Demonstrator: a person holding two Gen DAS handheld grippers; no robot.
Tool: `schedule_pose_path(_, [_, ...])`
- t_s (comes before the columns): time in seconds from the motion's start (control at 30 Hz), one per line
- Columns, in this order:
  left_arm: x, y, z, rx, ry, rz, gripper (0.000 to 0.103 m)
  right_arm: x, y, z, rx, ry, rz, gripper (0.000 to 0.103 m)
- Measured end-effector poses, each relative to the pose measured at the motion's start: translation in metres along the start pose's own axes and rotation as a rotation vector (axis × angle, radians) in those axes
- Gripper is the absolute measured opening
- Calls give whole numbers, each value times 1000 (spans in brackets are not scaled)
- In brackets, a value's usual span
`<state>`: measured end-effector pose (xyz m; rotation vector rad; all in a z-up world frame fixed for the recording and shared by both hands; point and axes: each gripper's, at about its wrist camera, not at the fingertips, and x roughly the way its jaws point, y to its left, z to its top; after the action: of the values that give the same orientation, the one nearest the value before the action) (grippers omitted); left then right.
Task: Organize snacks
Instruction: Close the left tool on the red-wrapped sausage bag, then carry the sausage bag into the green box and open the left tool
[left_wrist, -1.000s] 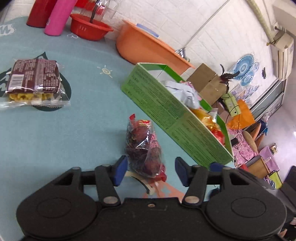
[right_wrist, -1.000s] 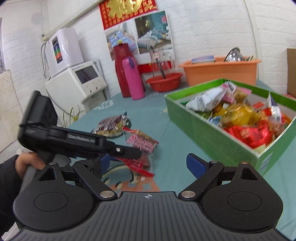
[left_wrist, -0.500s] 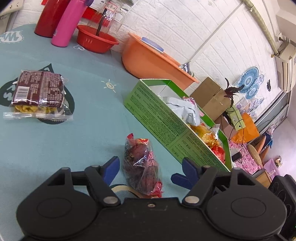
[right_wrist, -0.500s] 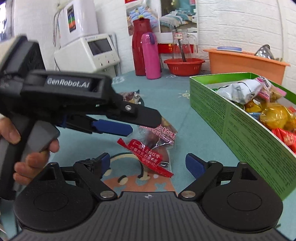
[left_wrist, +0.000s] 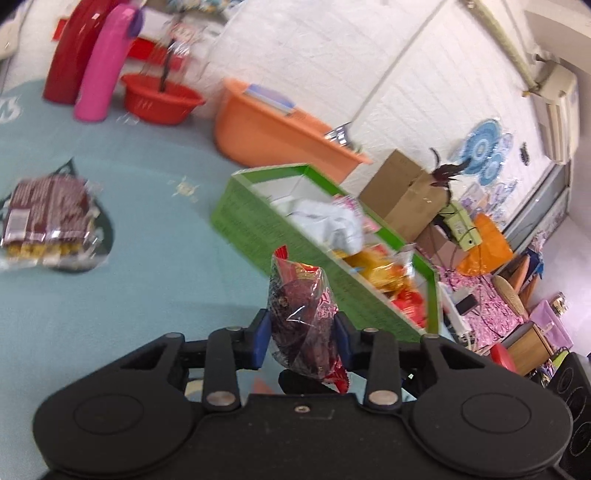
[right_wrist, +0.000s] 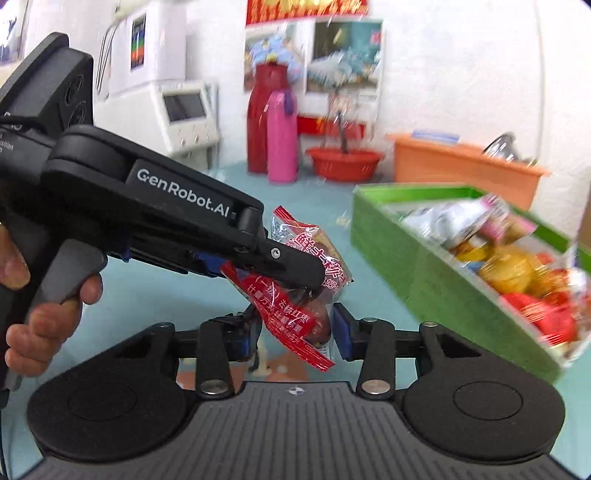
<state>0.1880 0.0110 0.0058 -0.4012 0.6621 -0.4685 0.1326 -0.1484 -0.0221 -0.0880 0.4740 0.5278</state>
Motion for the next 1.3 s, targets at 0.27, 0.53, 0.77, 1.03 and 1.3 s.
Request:
schedule_pose_path(0.27, [7, -64, 28, 130, -49, -99, 47, -44, -28, 17, 32, -163, -114, 70])
schedule_pose_path(0.53, [58, -102, 44, 203, -25, -192, 46, -56, -74, 22, 90, -226, -239, 70])
schedule_pose_path(0.77, [107, -116, 59, 241, 5, -226, 46, -46, -109, 22, 130, -229, -315, 70])
schedule_pose_path(1.03, [148, -100, 61, 255, 25, -134, 103, -7, -141, 15, 178, -158, -352, 80])
schedule_pose_path(1.3, [134, -89, 57, 232, 19, -110, 103, -9, -131, 8, 155, -153, -361, 103])
